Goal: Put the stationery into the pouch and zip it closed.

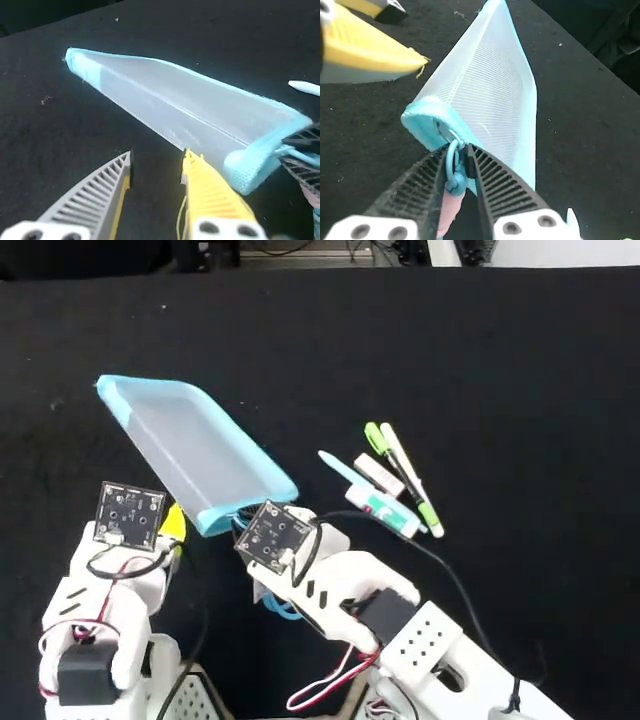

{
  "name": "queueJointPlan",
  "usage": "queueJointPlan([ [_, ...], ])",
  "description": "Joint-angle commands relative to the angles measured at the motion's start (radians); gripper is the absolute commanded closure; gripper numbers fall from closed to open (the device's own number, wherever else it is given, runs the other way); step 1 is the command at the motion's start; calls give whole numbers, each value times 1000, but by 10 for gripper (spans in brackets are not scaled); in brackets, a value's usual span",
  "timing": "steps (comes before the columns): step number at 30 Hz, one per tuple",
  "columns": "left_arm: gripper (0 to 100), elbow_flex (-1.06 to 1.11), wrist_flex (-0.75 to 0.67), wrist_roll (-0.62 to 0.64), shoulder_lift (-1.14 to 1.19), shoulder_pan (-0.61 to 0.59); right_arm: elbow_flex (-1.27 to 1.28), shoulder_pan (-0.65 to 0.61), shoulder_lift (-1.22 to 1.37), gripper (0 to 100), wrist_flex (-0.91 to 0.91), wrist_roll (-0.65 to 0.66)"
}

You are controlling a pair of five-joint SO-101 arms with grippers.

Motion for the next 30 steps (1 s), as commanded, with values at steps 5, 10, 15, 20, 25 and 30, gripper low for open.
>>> queueJointPlan([
  [5,822,-71,64,6,9,191,-4,-11,-28,987,-29,-8],
  [10,822,-74,72,14,9,209,-2,-11,-28,987,-28,-6],
  [15,822,-110,78,14,9,200,-1,-11,-28,987,-28,-3],
  [20,778,-116,81,86,9,165,-1,-9,-28,987,-28,-3],
  [25,770,-114,120,32,9,168,-1,-9,-28,987,-28,-3],
  [30,770,-108,127,20,9,203,-1,-9,-28,987,-28,-2],
])
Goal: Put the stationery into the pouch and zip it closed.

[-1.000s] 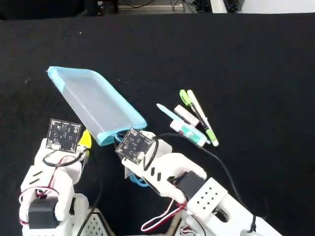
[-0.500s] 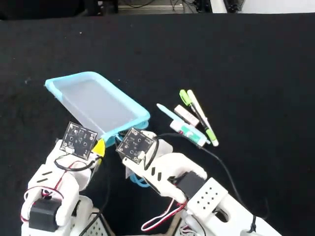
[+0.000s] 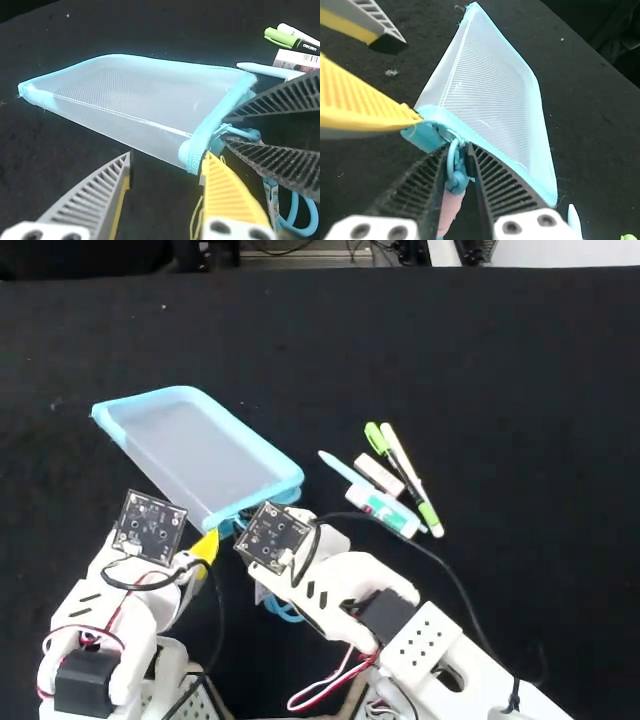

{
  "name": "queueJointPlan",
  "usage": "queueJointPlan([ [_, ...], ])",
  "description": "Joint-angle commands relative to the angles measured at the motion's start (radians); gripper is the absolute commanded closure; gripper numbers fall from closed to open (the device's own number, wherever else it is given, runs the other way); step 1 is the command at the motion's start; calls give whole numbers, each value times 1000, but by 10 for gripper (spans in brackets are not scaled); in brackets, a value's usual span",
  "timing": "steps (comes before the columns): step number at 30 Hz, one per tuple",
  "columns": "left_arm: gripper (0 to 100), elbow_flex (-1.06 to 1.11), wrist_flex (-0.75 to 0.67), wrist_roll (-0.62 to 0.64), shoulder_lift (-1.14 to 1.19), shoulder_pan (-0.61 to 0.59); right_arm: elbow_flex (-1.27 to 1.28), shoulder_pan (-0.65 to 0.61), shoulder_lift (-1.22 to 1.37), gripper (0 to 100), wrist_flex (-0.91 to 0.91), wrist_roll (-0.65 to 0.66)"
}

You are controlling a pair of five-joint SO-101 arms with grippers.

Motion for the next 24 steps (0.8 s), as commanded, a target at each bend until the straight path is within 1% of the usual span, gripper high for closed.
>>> queueJointPlan([
  [1,770,-50,5,-14,9,48,-10,-9,-28,987,-28,-2],
  [12,770,-30,-8,-12,9,54,-10,-9,-28,987,-28,-2],
  [18,770,94,-132,-14,9,47,-8,-9,-28,987,-26,-2],
  [21,770,102,-150,-8,9,35,-8,-8,-28,987,-26,-2],
  [24,780,82,-153,-8,9,-19,-8,-8,-28,987,-26,-2],
])
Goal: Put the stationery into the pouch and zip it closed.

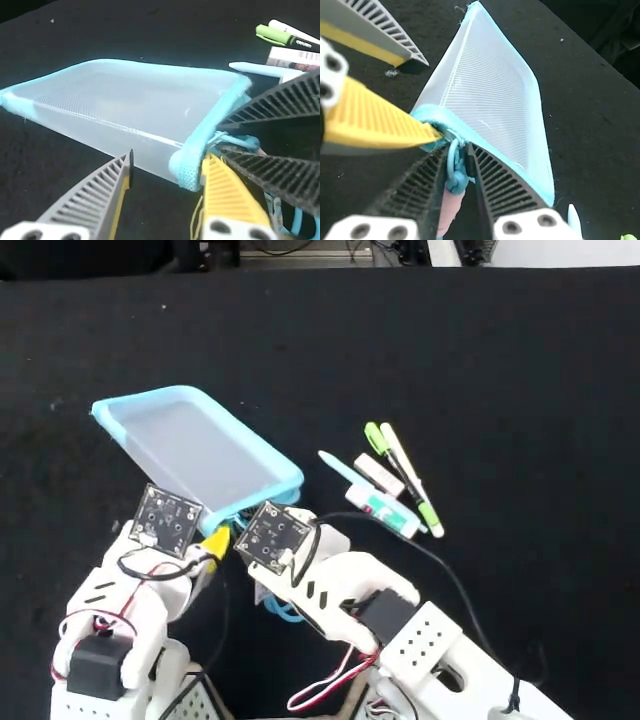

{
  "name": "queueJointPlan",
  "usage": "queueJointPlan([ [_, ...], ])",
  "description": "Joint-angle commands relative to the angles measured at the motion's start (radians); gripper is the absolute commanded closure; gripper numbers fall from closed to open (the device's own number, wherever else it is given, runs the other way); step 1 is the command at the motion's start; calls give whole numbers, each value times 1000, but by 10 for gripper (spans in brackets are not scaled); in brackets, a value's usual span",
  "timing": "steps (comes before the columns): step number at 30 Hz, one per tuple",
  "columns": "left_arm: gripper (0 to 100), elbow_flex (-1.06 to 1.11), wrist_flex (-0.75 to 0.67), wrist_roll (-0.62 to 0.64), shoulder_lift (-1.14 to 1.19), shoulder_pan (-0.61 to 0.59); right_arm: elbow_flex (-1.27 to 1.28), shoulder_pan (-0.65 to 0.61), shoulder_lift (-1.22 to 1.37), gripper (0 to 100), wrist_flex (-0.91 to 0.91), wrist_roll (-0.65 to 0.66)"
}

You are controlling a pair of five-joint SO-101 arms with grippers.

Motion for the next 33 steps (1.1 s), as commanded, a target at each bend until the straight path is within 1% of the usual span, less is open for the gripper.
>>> queueJointPlan([
  [1,798,-39,-25,0,8,-74,-8,-8,-28,987,-26,-2],
  [4,867,-61,-25,0,8,-104,-8,-8,-28,987,-26,-2],
  [7,945,-59,-25,0,8,-104,-8,-8,-28,987,-26,-2],
  [9,973,-59,-28,-2,8,-104,-8,-8,-28,987,-26,-2],
  [14,970,-56,-52,15,6,-104,-12,-5,-28,987,-9,-2],
  [17,970,-61,-57,103,6,-119,-41,35,-30,987,49,-2],
  [19,970,-54,-95,153,6,-165,-74,80,-47,987,109,-2],
  [21,970,-47,-132,196,6,-236,-105,121,-79,987,178,-2],
  [24,970,-35,-178,253,6,-318,-120,160,-157,987,247,0],
  [26,970,-42,-180,258,6,-341,-119,180,-223,987,276,-2],
  [33,970,-70,-178,226,6,-340,-127,219,-453,987,440,-2],
])
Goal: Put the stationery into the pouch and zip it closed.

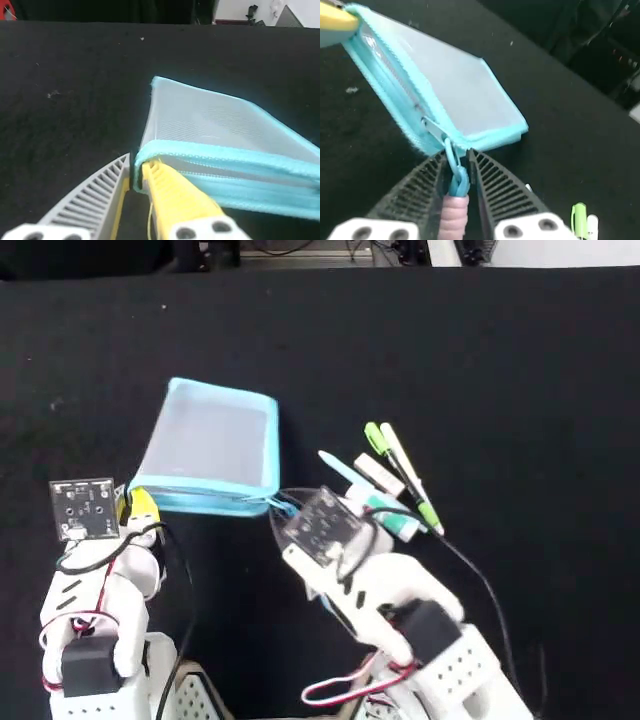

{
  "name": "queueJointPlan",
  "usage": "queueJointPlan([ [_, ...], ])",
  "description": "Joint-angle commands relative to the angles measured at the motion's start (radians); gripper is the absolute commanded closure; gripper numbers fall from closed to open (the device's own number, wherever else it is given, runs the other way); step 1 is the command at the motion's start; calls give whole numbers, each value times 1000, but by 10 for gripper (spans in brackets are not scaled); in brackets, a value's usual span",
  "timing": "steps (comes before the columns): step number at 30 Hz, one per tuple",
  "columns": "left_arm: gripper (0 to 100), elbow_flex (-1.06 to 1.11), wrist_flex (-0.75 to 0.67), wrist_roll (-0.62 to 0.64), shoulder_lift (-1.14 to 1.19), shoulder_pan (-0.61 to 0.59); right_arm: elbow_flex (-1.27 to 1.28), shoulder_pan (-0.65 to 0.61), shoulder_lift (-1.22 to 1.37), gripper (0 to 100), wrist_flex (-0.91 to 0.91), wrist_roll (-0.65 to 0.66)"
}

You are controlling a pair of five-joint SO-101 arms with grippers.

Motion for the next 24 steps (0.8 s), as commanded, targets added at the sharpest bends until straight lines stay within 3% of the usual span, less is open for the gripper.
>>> queueJointPlan([
  [1,970,-76,-25,-9,-5,-36,-62,48,-108,987,71,0],
  [12,970,-154,32,-11,-3,-36,-110,120,-157,987,141,2],
  [15,969,-157,32,-61,-3,-36,-110,120,-157,987,141,2],
  [21,827,-150,34,-81,-2,-35,-110,120,-157,987,141,2],
  [24,823,-139,32,-84,-2,-22,-110,120,-157,987,141,2],
])
